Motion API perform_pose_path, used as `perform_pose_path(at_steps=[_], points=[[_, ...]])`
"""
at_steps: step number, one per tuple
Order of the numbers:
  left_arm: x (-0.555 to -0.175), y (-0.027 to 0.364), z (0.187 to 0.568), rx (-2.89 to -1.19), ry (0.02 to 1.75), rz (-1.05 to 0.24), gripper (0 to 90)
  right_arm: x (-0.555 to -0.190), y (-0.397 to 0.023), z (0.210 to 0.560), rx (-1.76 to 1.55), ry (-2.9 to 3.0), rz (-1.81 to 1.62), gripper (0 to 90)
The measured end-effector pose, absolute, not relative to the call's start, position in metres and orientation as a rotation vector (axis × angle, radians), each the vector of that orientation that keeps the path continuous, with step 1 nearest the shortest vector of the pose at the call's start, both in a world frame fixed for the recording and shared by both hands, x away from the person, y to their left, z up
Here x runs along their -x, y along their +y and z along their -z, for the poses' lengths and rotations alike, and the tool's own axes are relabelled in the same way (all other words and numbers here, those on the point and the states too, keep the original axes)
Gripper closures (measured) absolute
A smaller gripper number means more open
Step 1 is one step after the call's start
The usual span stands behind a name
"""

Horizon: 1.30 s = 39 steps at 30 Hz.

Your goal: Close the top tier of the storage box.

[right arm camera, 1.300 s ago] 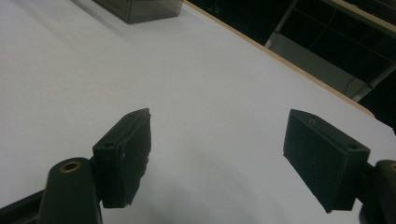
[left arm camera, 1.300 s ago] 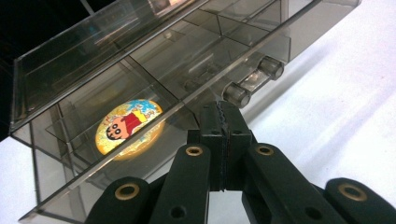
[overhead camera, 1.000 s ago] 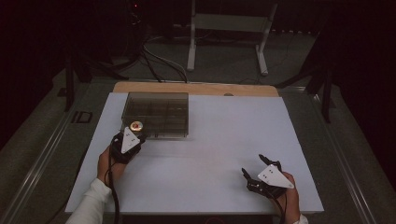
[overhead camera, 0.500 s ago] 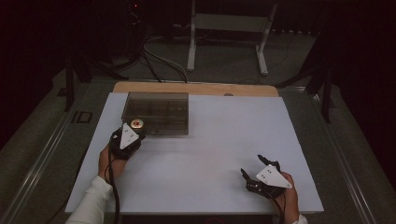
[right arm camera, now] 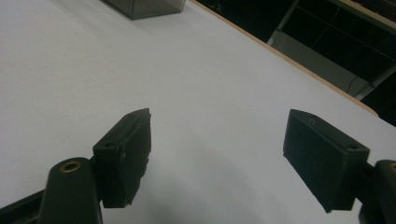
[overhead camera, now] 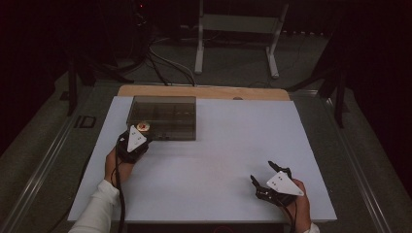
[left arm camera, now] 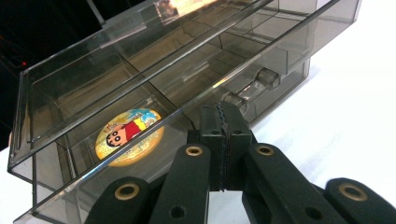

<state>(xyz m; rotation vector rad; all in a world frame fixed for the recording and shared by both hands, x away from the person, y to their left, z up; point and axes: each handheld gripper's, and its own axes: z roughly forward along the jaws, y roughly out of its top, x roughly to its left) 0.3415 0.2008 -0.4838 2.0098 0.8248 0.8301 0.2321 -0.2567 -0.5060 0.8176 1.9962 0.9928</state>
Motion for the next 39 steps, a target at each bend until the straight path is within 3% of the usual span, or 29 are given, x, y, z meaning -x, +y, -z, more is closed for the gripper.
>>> perform_pose_path(at_steps=[39], points=[[-0.362, 0.195, 0.485, -1.978, 0.859, -0.837, 90.0, -0.233, -0.26, 0.505, -0.842, 1.977, -1.002, 20.6]])
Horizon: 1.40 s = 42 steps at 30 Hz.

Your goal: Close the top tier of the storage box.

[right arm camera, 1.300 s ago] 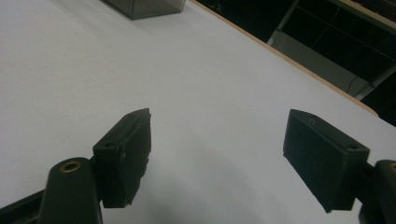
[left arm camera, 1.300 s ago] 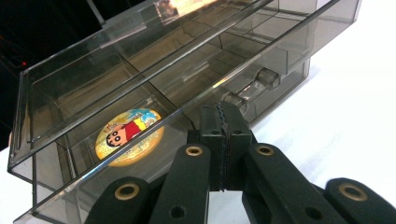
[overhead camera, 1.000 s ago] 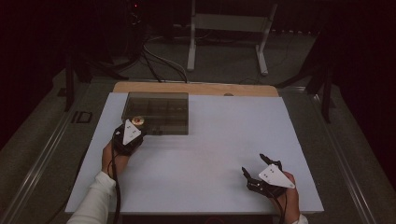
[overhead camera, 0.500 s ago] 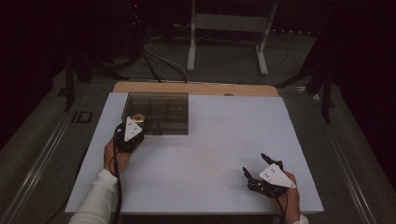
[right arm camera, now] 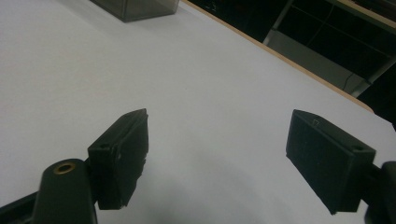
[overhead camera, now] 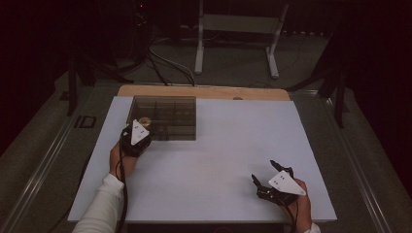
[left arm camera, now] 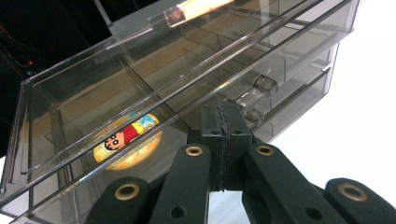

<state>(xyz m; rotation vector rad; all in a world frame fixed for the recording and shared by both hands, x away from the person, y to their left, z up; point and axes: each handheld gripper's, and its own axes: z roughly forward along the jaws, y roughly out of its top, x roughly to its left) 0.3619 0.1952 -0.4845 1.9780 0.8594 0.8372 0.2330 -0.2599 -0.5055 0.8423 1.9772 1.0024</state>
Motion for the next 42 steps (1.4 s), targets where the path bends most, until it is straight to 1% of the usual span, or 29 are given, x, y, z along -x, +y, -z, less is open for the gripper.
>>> perform_pose_path(at_steps=[42], points=[[-0.3709, 0.1948, 0.4895, -1.969, 0.897, -0.844, 90.0, -0.233, -0.2591, 0.5065, -0.838, 1.984, -0.993, 20.9]])
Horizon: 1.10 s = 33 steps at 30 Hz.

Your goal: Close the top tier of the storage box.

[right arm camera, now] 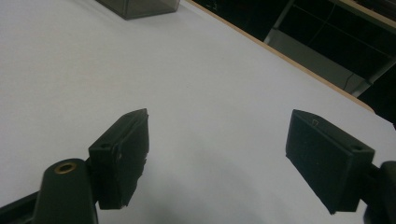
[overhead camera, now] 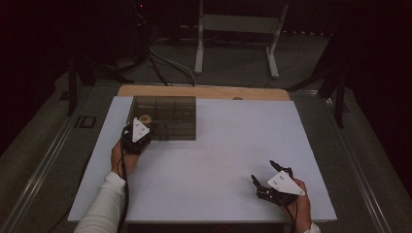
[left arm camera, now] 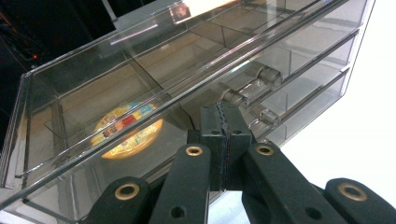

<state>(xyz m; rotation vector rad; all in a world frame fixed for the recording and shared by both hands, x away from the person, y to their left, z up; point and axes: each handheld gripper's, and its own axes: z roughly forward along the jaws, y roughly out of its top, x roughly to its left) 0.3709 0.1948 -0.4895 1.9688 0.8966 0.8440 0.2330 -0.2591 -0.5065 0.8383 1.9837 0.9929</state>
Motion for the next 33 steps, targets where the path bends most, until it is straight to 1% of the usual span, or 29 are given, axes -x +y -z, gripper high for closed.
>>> perform_pose_path(at_steps=[18, 25, 26, 29, 33], points=[[-0.372, 0.196, 0.491, -1.995, 0.888, -0.849, 90.0, -0.234, -0.258, 0.508, -0.835, 1.994, -0.985, 20.9], [-0.364, 0.201, 0.488, -1.99, 0.859, -0.856, 89.0, -0.233, -0.262, 0.507, -0.838, 1.986, -0.995, 21.1], [-0.362, 0.201, 0.488, -1.984, 0.854, -0.854, 87.5, -0.233, -0.262, 0.507, -0.841, 1.985, -0.996, 21.1], [-0.358, 0.202, 0.486, -1.989, 0.841, -0.857, 87.4, -0.233, -0.262, 0.507, -0.835, 1.988, -0.994, 21.1], [-0.352, 0.202, 0.481, -1.968, 0.82, -0.872, 83.1, -0.232, -0.26, 0.506, -0.831, 1.989, -0.997, 21.2]])
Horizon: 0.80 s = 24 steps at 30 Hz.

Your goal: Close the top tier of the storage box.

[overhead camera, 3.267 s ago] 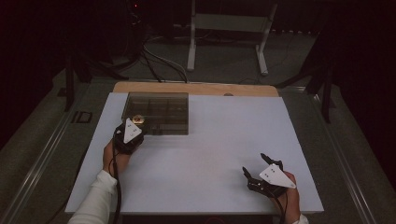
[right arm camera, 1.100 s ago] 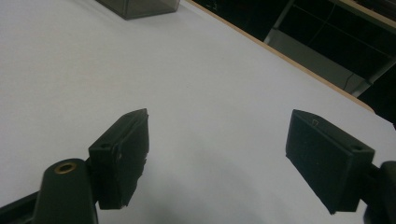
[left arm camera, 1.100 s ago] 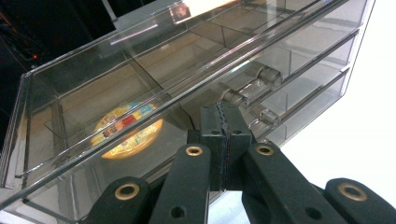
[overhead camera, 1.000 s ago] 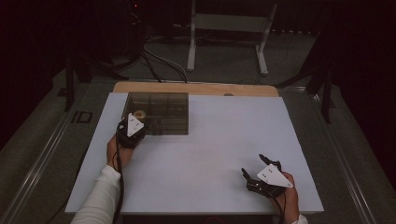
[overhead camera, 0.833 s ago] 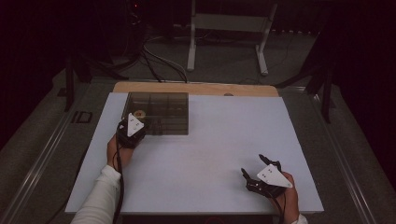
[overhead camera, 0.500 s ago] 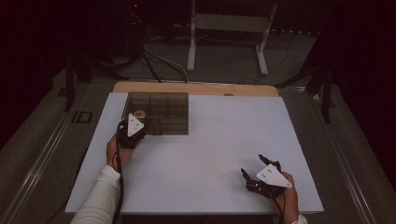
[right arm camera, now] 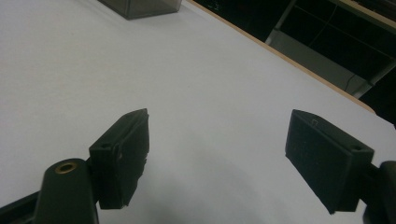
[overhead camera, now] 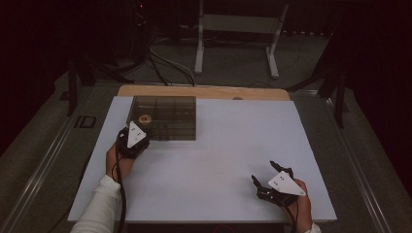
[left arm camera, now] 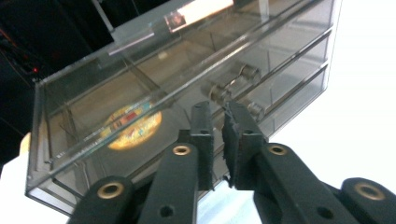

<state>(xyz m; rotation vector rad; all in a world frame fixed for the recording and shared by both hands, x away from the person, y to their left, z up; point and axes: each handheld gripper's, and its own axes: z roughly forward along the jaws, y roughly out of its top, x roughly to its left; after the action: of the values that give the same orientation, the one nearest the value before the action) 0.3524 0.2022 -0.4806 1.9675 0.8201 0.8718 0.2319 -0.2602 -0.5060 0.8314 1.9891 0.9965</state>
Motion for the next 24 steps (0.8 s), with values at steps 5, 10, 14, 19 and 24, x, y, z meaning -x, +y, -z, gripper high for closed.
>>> perform_pose_path(at_steps=[5, 10, 14, 19, 24], points=[[-0.3504, 0.2015, 0.4771, -1.95, 0.797, -0.882, 73.0, -0.2323, -0.2603, 0.5067, -0.833, 1.992, -0.996, 21.3], [-0.3495, 0.202, 0.476, -1.93, 0.795, -0.906, 55.2, -0.2324, -0.2616, 0.5066, -0.835, 1.99, -0.996, 21.4], [-0.3483, 0.2019, 0.4747, -1.907, 0.822, -0.933, 42.4, -0.2324, -0.2617, 0.5069, -0.836, 1.992, -0.993, 21.4], [-0.3481, 0.1993, 0.4744, -1.914, 0.84, -0.944, 32.9, -0.2324, -0.2615, 0.5069, -0.837, 1.992, -0.993, 21.4], [-0.3482, 0.1994, 0.4745, -1.906, 0.853, -0.93, 19.7, -0.2324, -0.2615, 0.5071, -0.833, 1.994, -0.993, 21.4]])
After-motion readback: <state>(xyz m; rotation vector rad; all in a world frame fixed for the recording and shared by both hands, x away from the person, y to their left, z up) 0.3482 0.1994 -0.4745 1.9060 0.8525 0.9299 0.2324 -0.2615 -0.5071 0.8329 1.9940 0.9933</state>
